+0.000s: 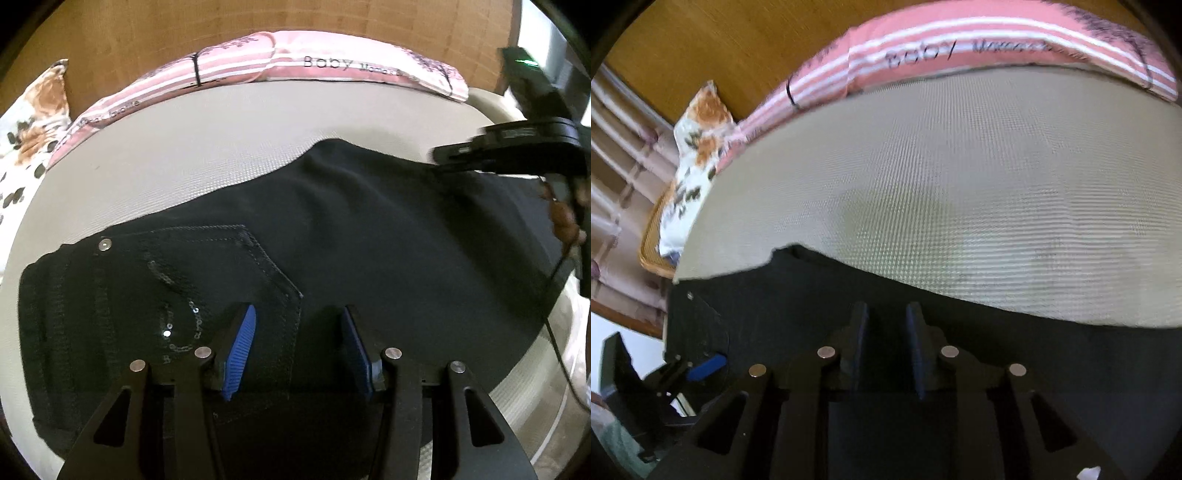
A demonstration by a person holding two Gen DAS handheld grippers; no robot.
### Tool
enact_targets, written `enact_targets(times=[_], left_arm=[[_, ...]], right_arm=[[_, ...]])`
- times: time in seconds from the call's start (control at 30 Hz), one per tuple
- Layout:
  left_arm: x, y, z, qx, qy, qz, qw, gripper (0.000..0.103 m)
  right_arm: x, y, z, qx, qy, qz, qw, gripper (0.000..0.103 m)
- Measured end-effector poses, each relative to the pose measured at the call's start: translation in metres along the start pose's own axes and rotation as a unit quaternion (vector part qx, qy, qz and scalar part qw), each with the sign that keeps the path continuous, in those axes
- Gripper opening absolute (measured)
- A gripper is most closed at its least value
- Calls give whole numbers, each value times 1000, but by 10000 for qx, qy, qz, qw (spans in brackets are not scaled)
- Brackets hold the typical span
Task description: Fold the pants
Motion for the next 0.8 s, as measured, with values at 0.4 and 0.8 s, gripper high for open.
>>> enact_targets(times=[0.4,0.8], left_arm=[[-83,-33,15,-346,580,-613,9958,52],[-154,-46,-10,32,1101,-681,9916,52]], right_arm=[[-163,83,174,-1005,522,-1800,9771,32],[-295,173,228,-1551,689,-3516,9206,32]])
Point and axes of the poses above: each gripper's, at about its wrist camera, not at the fingertips, and z roughly against the way its jaws point, x to its left, y to its underside, the point moved 8 cm from there along -z, roughly the way its jaws point, and after that the axes turned 4 degrees about -z, right-handed, at the moved point
